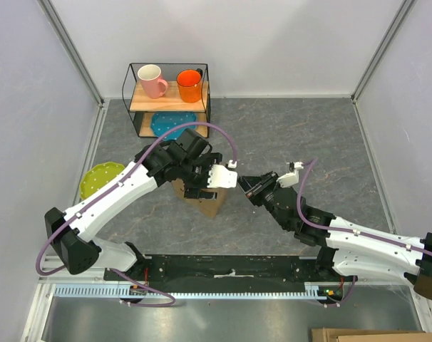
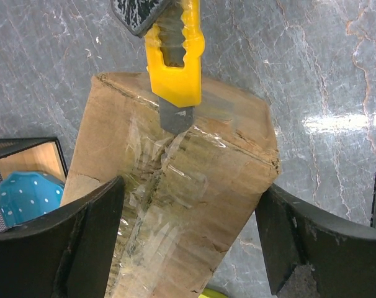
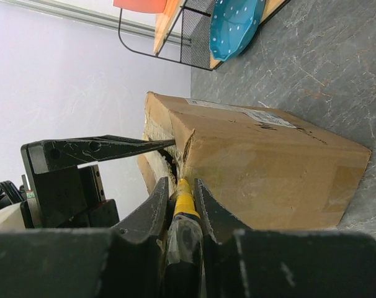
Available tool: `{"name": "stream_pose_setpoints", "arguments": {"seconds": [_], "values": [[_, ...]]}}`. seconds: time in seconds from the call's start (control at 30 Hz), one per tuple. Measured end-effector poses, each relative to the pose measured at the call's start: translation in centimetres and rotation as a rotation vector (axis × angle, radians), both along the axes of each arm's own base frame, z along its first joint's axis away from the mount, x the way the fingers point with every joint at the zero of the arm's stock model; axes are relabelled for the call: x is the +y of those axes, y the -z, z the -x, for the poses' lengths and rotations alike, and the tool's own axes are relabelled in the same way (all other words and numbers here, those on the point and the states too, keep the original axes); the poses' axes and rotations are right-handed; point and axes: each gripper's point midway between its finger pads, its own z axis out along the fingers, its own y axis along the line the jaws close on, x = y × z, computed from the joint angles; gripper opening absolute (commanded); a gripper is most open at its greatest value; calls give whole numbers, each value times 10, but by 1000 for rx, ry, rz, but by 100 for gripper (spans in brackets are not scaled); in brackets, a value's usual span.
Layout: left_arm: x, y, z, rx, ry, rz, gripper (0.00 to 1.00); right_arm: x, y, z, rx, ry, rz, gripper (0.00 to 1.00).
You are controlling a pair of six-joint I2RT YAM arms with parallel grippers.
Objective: Unpack the express box
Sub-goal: Cut the express box at the center of the board.
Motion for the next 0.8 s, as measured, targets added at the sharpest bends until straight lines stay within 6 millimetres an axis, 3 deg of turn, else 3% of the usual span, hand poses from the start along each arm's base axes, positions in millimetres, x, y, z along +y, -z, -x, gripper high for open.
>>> {"name": "stream_pose_setpoints", "arguments": {"seconds": [0.53,0.8], "values": [[19,2,-4,11,-55,-70,2,31,2,-11,-31,-45,44,0],[11,2,-2,10,-50,-57,2,16,-3,-1,-32,-60,49,0]]}}
